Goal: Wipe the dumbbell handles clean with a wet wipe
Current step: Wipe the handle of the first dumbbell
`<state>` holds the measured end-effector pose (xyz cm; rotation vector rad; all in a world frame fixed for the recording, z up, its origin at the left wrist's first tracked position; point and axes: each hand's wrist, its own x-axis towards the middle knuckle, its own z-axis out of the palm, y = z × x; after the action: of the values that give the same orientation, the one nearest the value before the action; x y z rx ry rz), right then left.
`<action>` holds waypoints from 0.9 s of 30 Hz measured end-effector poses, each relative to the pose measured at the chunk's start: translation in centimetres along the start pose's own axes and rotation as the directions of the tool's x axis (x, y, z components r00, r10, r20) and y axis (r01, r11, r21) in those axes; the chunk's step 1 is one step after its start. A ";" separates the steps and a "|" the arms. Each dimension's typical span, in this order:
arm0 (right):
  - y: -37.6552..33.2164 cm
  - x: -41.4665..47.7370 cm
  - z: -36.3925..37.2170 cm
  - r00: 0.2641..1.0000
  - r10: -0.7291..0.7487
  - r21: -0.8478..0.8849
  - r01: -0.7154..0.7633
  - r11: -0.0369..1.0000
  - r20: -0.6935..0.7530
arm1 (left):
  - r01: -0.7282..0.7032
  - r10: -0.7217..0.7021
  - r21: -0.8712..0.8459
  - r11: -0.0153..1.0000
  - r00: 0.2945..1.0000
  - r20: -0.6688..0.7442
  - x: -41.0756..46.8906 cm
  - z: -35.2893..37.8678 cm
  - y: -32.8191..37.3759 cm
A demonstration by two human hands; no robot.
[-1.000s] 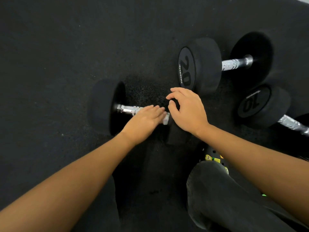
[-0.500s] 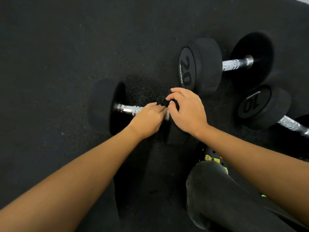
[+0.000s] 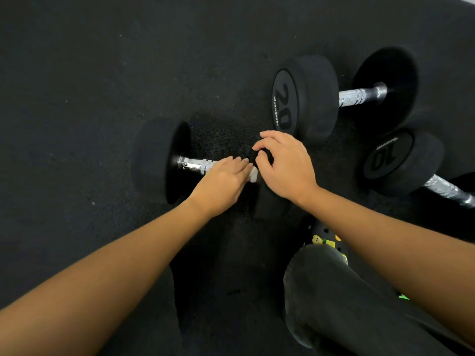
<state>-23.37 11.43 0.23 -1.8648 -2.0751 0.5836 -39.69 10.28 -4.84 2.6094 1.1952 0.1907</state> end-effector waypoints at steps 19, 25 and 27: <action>-0.1 0.0 0.0 1.000 0.004 0.008 -0.004 1.000 -0.008 | -0.014 0.025 -0.069 0.998 0.984 0.174 1.1 -1.0 -1.0; -0.1 0.0 0.0 1.000 0.008 0.014 -0.008 1.000 -0.013 | -0.007 0.033 -0.113 0.994 0.973 0.227 2.0 -1.4 -1.0; -0.2 0.0 0.0 1.000 0.008 0.027 -0.008 1.000 -0.012 | 0.126 -0.079 -0.128 0.984 0.945 0.318 3.3 -1.6 -0.8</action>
<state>-23.50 11.43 0.32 -1.8580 -2.0428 0.5979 -38.51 13.56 -3.48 2.3337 1.1516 -0.1462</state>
